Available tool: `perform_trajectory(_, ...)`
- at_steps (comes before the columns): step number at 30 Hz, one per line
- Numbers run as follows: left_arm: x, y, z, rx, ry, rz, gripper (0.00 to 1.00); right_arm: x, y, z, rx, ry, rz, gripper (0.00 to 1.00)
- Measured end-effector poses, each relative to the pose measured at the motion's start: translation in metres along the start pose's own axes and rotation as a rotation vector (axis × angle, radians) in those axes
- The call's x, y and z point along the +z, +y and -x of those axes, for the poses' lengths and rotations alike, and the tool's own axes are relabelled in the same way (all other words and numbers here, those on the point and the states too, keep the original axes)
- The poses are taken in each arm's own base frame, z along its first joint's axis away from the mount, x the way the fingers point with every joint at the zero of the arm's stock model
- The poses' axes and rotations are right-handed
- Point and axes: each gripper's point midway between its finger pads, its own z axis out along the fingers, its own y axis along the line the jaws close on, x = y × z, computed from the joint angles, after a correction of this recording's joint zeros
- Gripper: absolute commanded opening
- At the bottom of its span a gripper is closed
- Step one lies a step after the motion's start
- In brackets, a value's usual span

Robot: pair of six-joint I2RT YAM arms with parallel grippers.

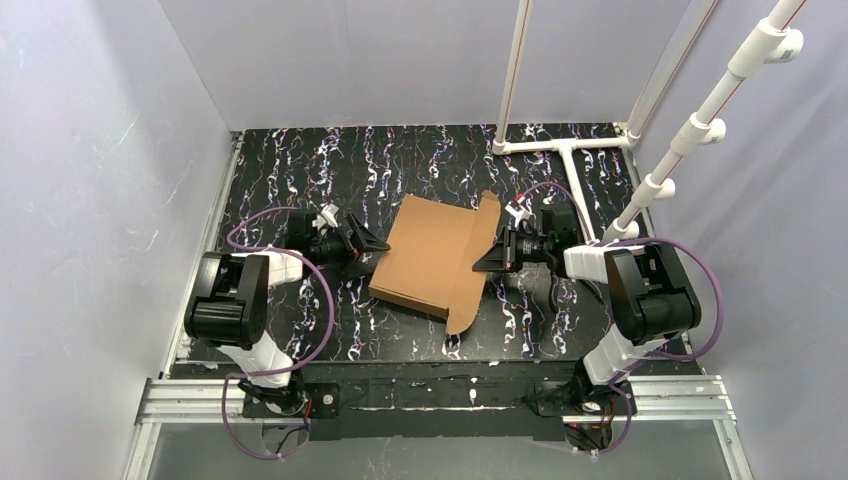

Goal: Fold the paper box
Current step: Close the paper box at the center of the board.

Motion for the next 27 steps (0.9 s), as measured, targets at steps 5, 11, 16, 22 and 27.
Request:
perform_trajectory(5,0.000,-0.001,-0.004,0.004,0.012,-0.013,0.98,-0.003,-0.004,0.000,0.004,0.007,-0.012,0.02)
perform_trajectory(11,0.006,-0.006,-0.018,0.008,0.064,-0.034,0.99,-0.005,-0.006,-0.001,0.012,0.009,-0.020,0.02)
perform_trajectory(16,0.012,-0.012,-0.030,0.020,0.110,-0.064,0.99,-0.006,-0.007,-0.001,0.012,0.009,-0.021,0.02)
perform_trajectory(22,0.019,-0.016,-0.036,0.016,0.137,-0.089,0.81,-0.005,-0.007,-0.001,0.015,0.013,-0.015,0.04)
perform_trajectory(27,0.022,-0.018,-0.036,0.006,0.145,-0.106,0.55,-0.005,-0.007,-0.002,0.015,0.019,-0.006,0.16)
